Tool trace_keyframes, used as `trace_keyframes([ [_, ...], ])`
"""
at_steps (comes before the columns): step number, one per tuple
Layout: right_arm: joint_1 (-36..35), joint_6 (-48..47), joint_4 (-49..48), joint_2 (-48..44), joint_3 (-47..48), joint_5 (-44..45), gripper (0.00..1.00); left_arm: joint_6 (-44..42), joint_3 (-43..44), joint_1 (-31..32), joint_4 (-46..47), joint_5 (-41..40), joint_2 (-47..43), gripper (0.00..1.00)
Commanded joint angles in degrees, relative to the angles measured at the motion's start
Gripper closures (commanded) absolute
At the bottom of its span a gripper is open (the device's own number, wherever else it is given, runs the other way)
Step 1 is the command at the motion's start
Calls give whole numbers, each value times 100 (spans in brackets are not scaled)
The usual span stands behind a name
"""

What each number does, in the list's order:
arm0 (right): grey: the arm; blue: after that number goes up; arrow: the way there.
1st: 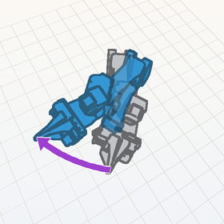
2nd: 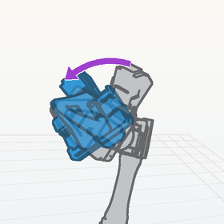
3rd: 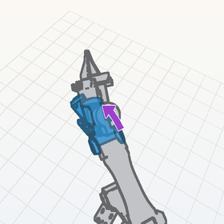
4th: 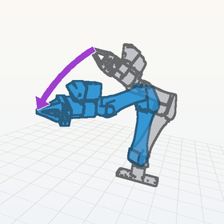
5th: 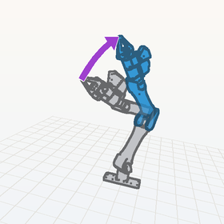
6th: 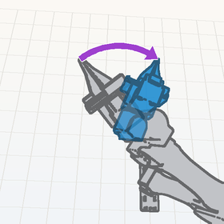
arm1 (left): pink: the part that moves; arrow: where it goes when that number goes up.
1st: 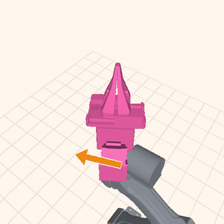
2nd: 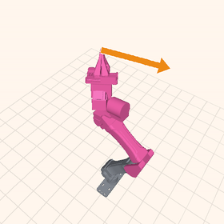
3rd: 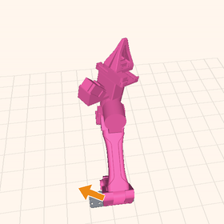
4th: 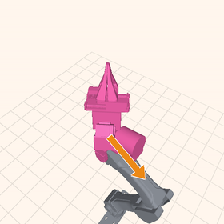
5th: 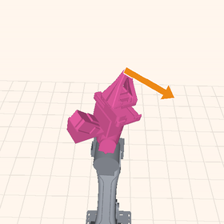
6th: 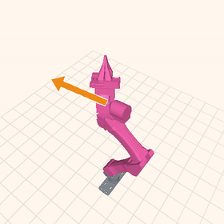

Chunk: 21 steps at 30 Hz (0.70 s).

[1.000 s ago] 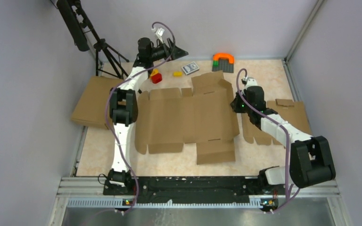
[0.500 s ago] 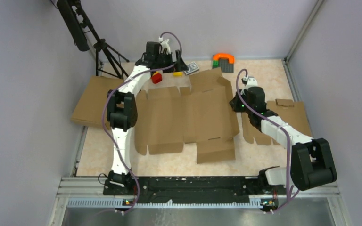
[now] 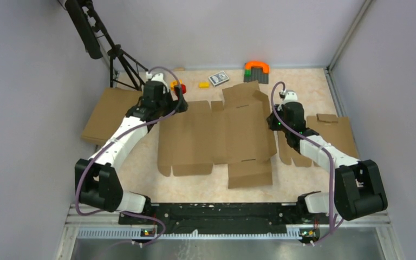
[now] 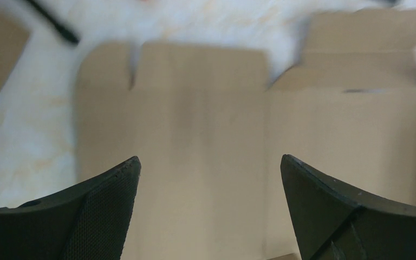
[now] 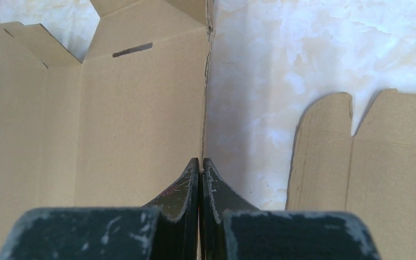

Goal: Fold the paper box

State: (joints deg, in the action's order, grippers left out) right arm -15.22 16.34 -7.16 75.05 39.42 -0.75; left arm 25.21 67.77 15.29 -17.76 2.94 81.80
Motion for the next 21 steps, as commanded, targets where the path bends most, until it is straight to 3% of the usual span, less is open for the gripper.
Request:
trace_keyframes([
  [1, -53, -197, -74, -111, 132, 239, 100, 292, -841, 26, -612, -1355, -183, 1],
  [4, -52, -268, 41, -70, 181, 231, 100, 446, -1232, 27, -768, -1747, -352, 1],
  [12, -51, -321, 103, 25, 253, 143, 100, 849, -2003, -433, -611, -1798, -327, 1],
  [21, -57, -272, 101, 57, 250, 106, 100, 898, -2212, -679, -438, -855, -66, 1],
])
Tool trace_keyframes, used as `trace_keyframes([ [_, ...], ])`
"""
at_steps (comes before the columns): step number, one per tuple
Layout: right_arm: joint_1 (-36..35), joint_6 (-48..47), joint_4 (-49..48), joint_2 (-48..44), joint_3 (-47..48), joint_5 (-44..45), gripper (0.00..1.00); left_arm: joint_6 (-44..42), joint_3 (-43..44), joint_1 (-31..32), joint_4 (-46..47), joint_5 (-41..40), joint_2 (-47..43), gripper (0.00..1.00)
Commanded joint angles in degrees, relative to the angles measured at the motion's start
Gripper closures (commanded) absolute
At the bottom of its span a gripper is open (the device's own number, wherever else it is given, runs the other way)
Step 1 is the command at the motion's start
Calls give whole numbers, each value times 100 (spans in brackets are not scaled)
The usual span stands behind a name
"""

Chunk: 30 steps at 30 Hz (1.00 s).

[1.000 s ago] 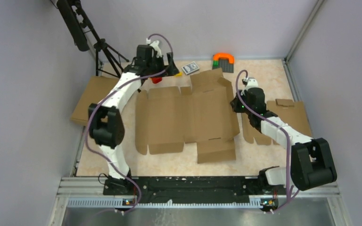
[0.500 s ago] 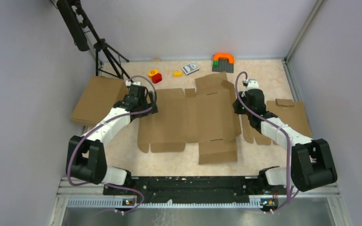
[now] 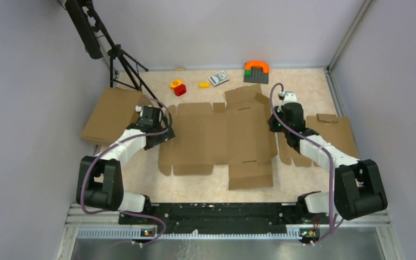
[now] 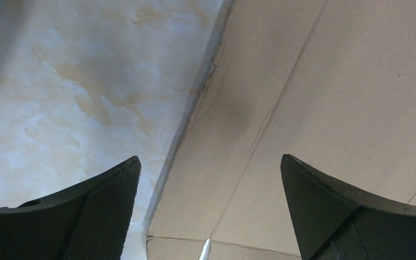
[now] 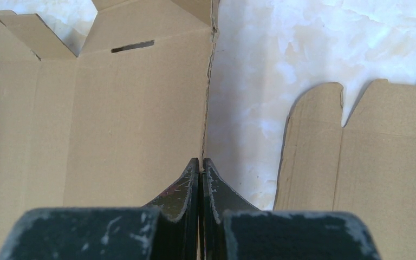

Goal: Fold the paper box

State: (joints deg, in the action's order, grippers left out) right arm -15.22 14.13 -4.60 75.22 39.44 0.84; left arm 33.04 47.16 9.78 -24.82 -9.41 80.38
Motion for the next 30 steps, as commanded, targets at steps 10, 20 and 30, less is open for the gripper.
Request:
trace_keyframes([
  [10, -51, 4, -79, 183, 331, -61, 100, 270, -323, -417, 543, 1274, 531, 3],
  [20, -58, 56, 113, 443, 490, -57, 100, 493, -856, -668, 1399, 2886, 482, 37],
  [30, -51, 81, 742, 850, 854, 268, 100, 693, -1069, -745, 2153, 3839, 519, 68],
])
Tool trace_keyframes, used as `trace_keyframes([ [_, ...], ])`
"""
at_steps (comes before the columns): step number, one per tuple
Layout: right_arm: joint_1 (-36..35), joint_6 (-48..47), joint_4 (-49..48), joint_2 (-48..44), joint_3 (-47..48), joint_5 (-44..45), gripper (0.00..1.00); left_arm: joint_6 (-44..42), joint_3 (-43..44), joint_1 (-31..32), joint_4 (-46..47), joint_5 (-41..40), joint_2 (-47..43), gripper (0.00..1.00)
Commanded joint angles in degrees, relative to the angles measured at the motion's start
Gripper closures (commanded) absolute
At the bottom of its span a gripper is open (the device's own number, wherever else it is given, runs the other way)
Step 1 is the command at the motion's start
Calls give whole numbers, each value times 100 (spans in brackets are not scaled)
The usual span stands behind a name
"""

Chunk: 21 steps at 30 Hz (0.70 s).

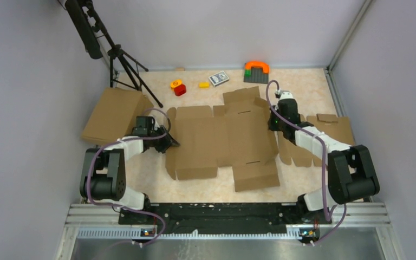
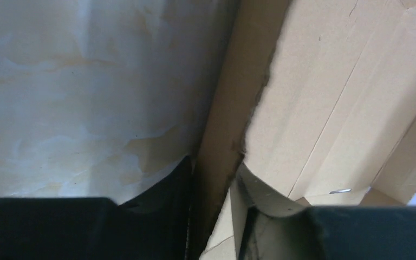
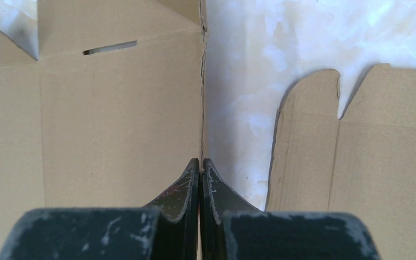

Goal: Fold the paper box

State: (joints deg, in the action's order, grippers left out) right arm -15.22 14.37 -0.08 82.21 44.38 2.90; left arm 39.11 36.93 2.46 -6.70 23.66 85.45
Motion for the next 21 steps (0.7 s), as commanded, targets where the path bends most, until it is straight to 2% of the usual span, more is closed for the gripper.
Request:
trace_keyframes([
  [1, -53, 69, 330, 187, 387, 108, 100, 80, -50, -17, 337, 544, -38, 73],
  [5, -43, 92, 472, 343, 484, 212, 100, 167, -170, -63, 569, 881, -302, 90],
  [12, -8, 107, 544, 513, 582, 153, 100, 433, -305, -110, 942, 1526, -874, 93],
  [17, 2, 87, 792, 751, 766, 222, 100, 738, -413, -118, 1377, 1982, -971, 93],
  [19, -4, 83, 890, 870, 855, 258, 100, 1027, -486, -123, 1851, 2367, -805, 95],
  [21, -2, 105, 1016, 982, 947, 349, 100, 1600, -667, -123, 2737, 2801, -615, 99],
])
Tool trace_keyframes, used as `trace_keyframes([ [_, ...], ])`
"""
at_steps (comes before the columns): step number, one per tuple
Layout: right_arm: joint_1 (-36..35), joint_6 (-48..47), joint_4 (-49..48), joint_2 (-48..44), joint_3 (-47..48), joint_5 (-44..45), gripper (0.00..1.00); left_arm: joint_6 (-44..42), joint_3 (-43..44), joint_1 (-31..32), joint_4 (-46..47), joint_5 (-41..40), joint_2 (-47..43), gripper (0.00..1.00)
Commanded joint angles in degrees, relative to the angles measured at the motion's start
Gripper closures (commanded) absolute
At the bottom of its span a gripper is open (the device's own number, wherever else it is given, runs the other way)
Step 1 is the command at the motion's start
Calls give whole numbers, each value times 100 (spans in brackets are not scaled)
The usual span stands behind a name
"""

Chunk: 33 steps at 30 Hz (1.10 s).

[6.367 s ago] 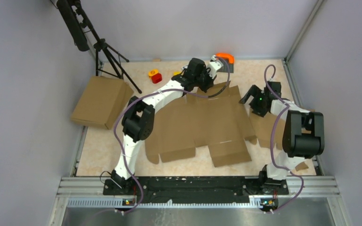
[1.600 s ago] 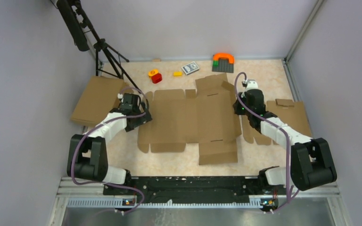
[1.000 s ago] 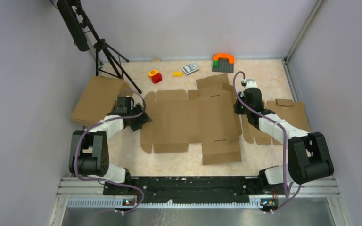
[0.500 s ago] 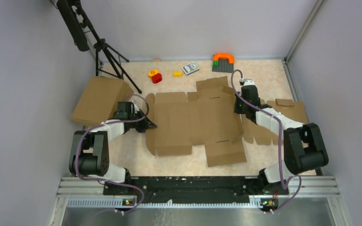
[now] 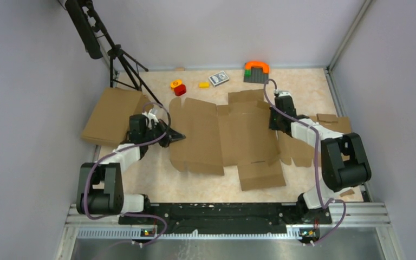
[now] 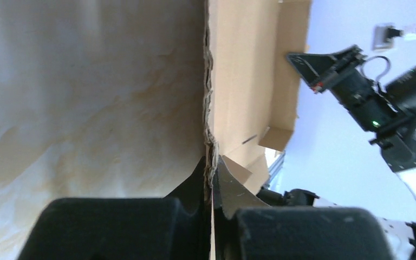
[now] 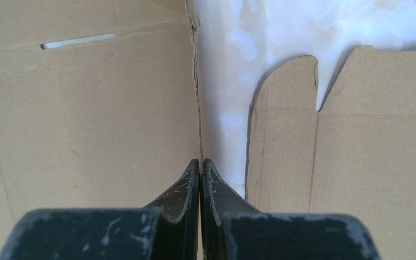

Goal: Fold the paper box

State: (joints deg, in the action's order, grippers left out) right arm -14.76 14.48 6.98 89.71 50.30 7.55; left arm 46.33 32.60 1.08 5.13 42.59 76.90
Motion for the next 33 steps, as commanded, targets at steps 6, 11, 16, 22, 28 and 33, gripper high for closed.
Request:
trace_keyframes([
  [6, -29, 136, 417, 340, 442, -69, 100, 1190, -333, 15, 2026, 1150, 75, 99],
  [11, -7, 175, 457, 375, 479, -26, 100, 1435, -317, 9, 2131, 1329, -341, 99],
  [16, 3, 181, 497, 431, 538, -103, 100, 1866, -395, -35, 2594, 1506, -571, 98],
  [22, -6, 205, 374, 399, 510, -551, 100, 2044, -525, -38, 3010, 1476, -281, 97],
  [28, -2, 223, 441, 518, 568, -675, 100, 3753, -968, -28, 5977, 1712, 666, 98],
  [33, -8, 224, 544, 566, 639, -571, 100, 3637, -1009, 85, 6153, 1651, 1011, 98],
])
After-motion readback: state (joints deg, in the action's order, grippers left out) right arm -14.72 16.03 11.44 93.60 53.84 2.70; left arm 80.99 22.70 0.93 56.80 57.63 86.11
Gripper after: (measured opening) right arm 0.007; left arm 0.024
